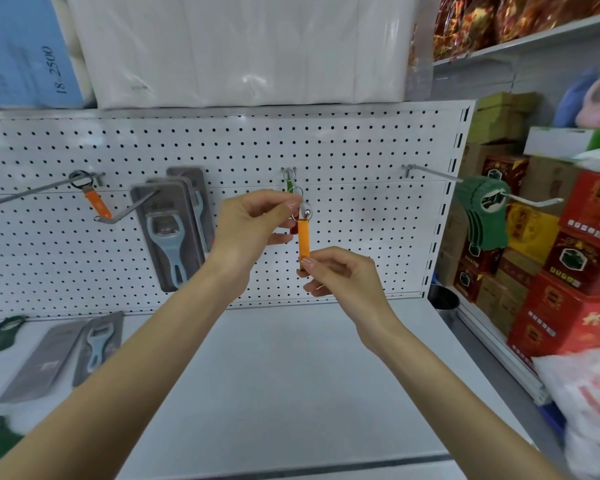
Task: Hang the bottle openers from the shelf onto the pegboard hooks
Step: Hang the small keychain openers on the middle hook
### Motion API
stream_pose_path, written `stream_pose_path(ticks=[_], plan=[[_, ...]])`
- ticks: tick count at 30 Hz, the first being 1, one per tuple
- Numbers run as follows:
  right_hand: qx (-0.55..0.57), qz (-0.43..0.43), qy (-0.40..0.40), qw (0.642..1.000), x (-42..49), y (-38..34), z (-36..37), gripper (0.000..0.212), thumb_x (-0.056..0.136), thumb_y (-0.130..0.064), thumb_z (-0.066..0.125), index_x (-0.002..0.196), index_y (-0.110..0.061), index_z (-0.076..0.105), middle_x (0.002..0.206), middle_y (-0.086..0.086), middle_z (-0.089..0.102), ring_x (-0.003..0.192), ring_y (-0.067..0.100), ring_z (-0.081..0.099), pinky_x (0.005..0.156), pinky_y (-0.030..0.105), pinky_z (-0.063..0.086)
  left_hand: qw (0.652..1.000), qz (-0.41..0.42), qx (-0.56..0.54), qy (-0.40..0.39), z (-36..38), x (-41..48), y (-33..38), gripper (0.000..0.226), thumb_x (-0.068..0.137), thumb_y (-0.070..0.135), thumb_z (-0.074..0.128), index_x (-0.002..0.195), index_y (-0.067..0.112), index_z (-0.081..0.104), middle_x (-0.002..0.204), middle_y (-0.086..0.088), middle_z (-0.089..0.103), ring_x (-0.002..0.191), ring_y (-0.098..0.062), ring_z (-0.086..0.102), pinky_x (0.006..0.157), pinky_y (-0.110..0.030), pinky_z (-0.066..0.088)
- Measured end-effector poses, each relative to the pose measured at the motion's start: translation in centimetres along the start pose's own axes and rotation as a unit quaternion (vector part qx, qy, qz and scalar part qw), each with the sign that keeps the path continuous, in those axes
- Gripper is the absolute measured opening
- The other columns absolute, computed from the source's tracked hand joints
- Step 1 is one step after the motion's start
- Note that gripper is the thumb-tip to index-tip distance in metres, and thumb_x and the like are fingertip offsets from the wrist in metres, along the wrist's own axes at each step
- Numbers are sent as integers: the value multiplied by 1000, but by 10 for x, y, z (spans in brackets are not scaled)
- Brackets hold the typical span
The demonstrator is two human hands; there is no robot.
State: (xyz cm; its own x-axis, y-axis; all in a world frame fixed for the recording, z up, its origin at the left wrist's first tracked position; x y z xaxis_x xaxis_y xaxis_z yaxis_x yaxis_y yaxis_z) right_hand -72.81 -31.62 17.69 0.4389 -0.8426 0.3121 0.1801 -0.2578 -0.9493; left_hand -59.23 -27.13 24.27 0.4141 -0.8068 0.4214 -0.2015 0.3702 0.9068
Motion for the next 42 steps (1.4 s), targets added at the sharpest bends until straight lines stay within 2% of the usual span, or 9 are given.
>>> stream_pose_path(ticks=[17, 22, 27, 30, 33, 35, 37, 40, 42], plan=[[-13, 10, 11, 1000, 21, 18, 3, 7, 87, -16, 68, 83, -19, 73, 78, 0, 74, 63, 10, 66, 61, 19, 53, 999, -14, -25, -22, -7, 15, -18, 13, 89, 12, 64, 99, 14, 73, 77, 9, 73, 70, -3, 67, 63, -18, 53], [-28, 8, 8, 1000, 23, 22, 5, 7, 87, -15, 68, 85, -20, 72, 81, -1, 73, 63, 11, 68, 61, 20, 54, 1000, -24, -5, -18, -15, 16, -24, 14, 90, 18, 65, 101, 17, 73, 91, 3, 74, 83, -9, 69, 68, -18, 55], [-36, 27, 0, 999, 25, 28, 4, 5, 87, -17, 67, 89, -19, 71, 83, -1, 73, 65, 12, 69, 62, 20, 54, 998, -29, 60, -20, -23, 11, -36, 15, 92, 24, 62, 102, 19, 72, 95, 6, 73, 89, -9, 69, 73, -18, 56], [-43, 41, -12, 998, 26, 31, 2, 10, 88, -18, 66, 97, -19, 70, 87, -2, 74, 67, 11, 70, 62, 19, 55, 986, 5, 162, -30, -28, 6, -44, 17, 92, 28, 60, 105, 22, 71, 105, 9, 71, 97, -8, 65, 85, -20, 51], [-54, 57, -28, 996, 27, 37, -4, 21, 88, -21, 67, 109, -17, 67, 91, -2, 74, 71, 11, 71, 64, 20, 56, 946, 49, 315, -54, -36, -4, -51, 27, 91, 40, 57, 114, 28, 66, 116, 13, 65, 105, -4, 61, 89, -21, 47], [-114, 72, -52, 989, 28, 43, -7, 32, 87, -28, 68, 117, -17, 65, 94, -8, 73, 81, 10, 71, 74, 23, 57, 888, 92, 444, -78, -43, -13, -55, 41, 90, 51, 53, 124, 30, 59, 127, 11, 60, 115, -9, 56, 95, -34, 47], [-258, 66, -89, 960, 31, 48, -10, 46, 86, -39, 66, 129, -23, 58, 114, -11, 67, 101, 9, 64, 92, 28, 50, 816, 151, 549, -105, -49, -22, -57, 53, 89, 54, 52, 133, 25, 53, 137, 5, 55, 124, -17, 51, 100, -39, 41], [-496, 19, -187, 848, 32, 52, -6, 68, 89, -54, 54, 148, -28, 31, 152, -4, 36, 136, 17, 37, 110, 36, 32, 747, 153, 631, -142, -64, -35, -66, 67, 89, 59, 47, 144, 22, 39, 150, -3, 40, 138, -21, 36, 115, -37, 22], [-597, -15, -246, 763, 32, 53, 5, 75, 91, -60, 45, 153, -29, 14, 160, 1, 17, 144, 21, 21, 114, 39, 22, 719, 122, 668, -150, -80, -45, -74, 73, 89, 64, 40, 149, 24, 28, 155, -3, 30, 142, -21, 28, 118, -38, 13]])
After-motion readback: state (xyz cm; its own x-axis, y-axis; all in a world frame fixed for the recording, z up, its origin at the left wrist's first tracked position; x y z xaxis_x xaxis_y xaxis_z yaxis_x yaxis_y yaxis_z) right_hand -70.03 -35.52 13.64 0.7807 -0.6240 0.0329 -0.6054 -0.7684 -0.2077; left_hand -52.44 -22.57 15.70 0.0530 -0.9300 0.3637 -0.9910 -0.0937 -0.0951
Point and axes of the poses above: each hand's wrist, its own x-axis towards the middle knuckle, its own z-axis out of the palm, y = z × x, the point moved 4 cm from there along x, towards the middle knuckle
